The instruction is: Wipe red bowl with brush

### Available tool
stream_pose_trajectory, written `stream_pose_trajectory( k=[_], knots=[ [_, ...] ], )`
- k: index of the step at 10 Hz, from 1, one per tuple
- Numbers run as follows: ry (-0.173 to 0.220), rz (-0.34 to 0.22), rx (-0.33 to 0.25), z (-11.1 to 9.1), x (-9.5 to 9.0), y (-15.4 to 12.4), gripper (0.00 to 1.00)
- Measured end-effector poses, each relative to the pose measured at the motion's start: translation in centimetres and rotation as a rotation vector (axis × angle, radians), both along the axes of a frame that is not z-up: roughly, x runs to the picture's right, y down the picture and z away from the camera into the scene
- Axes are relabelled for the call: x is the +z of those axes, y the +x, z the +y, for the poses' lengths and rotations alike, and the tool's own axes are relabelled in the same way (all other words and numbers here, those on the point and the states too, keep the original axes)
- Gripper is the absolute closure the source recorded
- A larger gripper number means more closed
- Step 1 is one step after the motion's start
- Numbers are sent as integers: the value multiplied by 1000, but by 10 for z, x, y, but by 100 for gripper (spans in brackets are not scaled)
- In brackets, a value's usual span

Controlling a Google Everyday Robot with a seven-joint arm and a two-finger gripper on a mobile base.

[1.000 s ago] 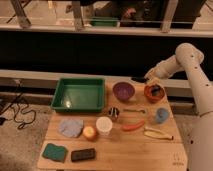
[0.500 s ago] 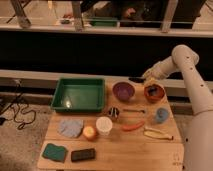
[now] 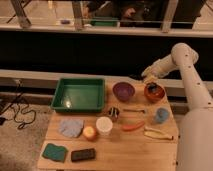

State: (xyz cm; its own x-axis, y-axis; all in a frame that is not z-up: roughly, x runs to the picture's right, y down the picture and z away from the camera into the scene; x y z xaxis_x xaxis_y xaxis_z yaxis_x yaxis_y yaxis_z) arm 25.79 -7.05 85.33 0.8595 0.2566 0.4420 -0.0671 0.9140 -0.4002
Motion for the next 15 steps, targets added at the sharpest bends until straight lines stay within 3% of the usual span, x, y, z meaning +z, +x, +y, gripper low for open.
stream_pose_trajectory(
  k=[10, 15],
  knots=[
    [-45, 45, 6, 23, 11, 20, 100],
    [-48, 78, 16, 22, 14, 33, 100]
  ],
)
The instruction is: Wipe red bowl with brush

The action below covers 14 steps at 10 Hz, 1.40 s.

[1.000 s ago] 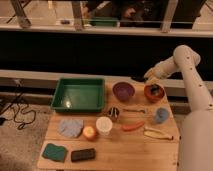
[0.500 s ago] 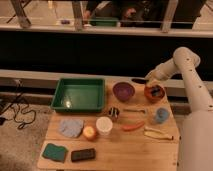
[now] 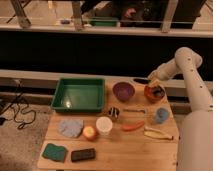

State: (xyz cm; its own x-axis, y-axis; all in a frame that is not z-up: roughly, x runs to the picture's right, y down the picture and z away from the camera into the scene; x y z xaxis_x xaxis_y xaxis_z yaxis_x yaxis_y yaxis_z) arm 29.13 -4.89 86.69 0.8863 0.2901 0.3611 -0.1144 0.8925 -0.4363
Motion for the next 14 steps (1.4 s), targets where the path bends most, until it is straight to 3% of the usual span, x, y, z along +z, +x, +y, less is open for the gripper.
stream_pose_trajectory(
  k=[9, 14],
  knots=[
    [-23, 17, -14, -11, 31, -1, 100],
    [-25, 16, -16, -11, 33, -3, 100]
  ],
)
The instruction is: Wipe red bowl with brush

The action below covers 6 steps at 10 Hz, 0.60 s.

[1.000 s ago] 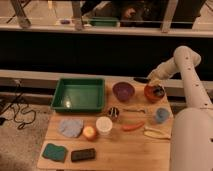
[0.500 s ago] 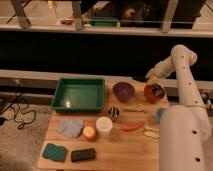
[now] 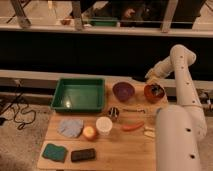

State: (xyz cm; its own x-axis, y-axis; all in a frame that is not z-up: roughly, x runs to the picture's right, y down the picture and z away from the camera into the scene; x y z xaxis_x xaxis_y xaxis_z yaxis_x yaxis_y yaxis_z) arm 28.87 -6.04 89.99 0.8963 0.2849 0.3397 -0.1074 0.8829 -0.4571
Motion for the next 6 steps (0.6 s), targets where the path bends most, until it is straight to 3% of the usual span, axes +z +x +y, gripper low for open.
stream_pose_trajectory(
  k=[6],
  knots=[
    [2, 0, 0, -1, 0, -1, 100]
  ],
)
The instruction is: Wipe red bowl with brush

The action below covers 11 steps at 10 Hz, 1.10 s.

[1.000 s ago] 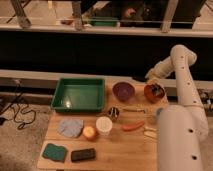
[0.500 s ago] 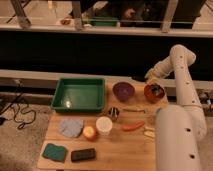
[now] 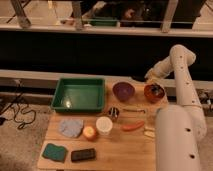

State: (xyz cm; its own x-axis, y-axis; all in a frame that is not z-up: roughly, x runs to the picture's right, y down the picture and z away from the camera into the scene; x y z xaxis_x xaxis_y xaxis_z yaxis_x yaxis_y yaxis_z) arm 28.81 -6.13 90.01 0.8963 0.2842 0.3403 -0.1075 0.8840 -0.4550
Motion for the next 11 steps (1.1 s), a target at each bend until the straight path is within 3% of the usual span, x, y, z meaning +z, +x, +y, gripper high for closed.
stream_pose_trajectory(
  k=[5, 8, 11],
  knots=[
    [2, -3, -1, 0, 0, 0, 100],
    [-27, -55, -41, 11, 3, -22, 100],
    [-26, -53, -39, 11, 2, -19, 100]
  ],
)
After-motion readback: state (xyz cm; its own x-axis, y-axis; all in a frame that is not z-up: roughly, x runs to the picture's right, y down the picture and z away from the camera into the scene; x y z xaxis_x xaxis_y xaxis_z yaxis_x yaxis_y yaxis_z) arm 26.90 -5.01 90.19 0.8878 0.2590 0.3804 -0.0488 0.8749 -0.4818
